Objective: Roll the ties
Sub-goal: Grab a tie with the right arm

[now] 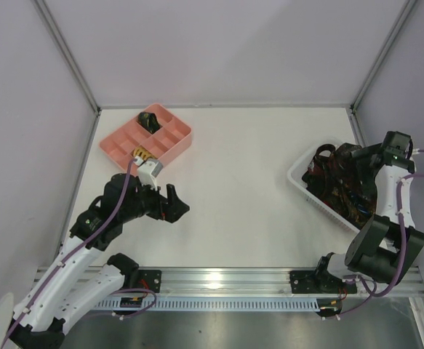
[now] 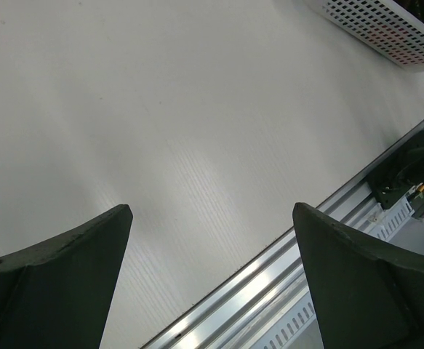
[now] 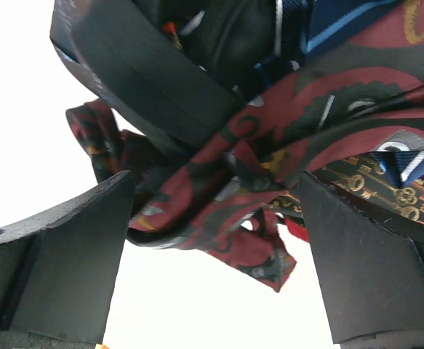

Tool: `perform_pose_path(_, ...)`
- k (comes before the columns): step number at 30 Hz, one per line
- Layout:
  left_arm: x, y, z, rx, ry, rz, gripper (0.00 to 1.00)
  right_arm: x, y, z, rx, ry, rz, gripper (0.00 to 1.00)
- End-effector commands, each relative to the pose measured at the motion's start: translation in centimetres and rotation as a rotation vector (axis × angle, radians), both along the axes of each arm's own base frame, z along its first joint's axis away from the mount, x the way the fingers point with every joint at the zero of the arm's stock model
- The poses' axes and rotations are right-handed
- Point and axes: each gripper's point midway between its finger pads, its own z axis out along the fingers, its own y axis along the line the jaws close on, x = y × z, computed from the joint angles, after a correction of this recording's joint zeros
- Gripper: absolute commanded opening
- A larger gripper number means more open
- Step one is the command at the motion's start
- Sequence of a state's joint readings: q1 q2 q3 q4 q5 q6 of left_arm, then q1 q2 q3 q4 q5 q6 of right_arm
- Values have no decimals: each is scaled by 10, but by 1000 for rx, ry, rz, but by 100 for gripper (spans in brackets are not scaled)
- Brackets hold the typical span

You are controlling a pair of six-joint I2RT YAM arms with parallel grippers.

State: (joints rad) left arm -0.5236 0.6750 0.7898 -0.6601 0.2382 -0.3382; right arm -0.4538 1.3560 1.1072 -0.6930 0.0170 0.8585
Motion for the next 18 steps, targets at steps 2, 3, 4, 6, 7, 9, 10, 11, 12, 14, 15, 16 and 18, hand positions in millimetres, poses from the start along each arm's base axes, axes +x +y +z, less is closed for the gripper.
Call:
perform_pose_path(2, 4, -5, 19, -14, -67, -25, 100, 2, 0, 13, 61, -18, -83, 99)
perform_pose_path(3, 4, -5, 18, -12, -63, -25, 100, 2, 2, 12, 70, -19, -91, 98)
perform_pose_path(4, 4, -5, 17, -11, -62, -25, 100, 1, 2, 12, 82, -18, -106, 96)
perform_pose_path(6, 3, -6, 17, -14, -59, -29, 100, -1, 5, 7, 119, 7, -147, 94)
perform_pose_path(7, 3, -7, 17, -14, -57, -32, 100, -1, 6, 6, 130, 20, -161, 93)
perform_pose_path(9, 3, -8, 18, -16, -58, -35, 100, 0, 10, 1, 173, 45, -190, 91)
perform_pose_path(10, 4, -7, 18, -15, -59, -34, 100, -1, 10, -1, 181, 53, -202, 91)
perform_pose_path(11, 4, -8, 17, -17, -57, -32, 100, 1, 10, -1, 182, 53, -212, 90)
perform_pose_path(12, 4, -8, 16, -15, -51, -35, 100, 3, 8, -1, 184, 50, -224, 88)
perform_pose_path(14, 3, -9, 15, -17, -46, -38, 100, 5, 6, -3, 182, 58, -233, 87)
perform_pose_path(15, 3, -8, 15, -15, -43, -38, 100, 10, 5, -3, 185, 68, -231, 87)
perform_pose_path(16, 3, -8, 15, -14, -44, -38, 100, 12, 4, -3, 187, 76, -226, 87)
perform_pose_path(18, 3, -7, 14, -8, -43, -34, 100, 18, 3, -4, 198, 92, -223, 86)
